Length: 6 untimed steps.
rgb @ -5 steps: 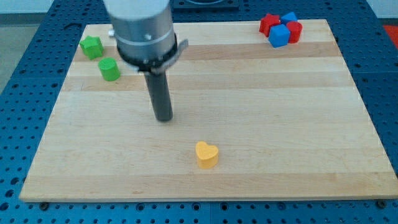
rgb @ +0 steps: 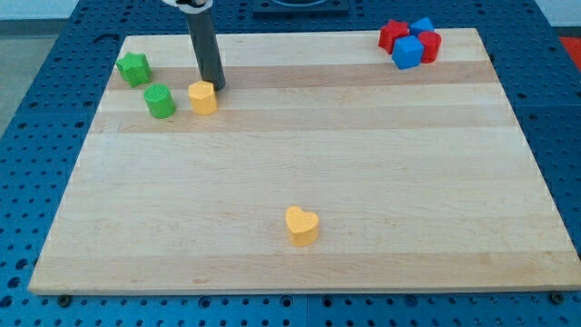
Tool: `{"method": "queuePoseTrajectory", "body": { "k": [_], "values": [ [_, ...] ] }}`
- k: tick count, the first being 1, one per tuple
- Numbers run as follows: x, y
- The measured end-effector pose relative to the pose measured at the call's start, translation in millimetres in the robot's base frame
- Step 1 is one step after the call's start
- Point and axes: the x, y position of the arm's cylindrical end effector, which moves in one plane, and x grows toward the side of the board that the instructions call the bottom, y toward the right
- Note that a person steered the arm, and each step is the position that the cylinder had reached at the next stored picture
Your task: Slide the yellow hexagon to the bottom right side of the green circle
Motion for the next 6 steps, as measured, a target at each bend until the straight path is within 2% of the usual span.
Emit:
{"method": "queuePoseTrajectory", "body": {
  "k": [1, 2, 3, 4, 5, 6],
  "values": [
    [35.9, 15.8],
    [33.3, 18.0],
    [2.3, 13.2],
    [8.0, 7.7],
    [54.0, 15.3],
    [110.4, 57.6]
  ]
}}
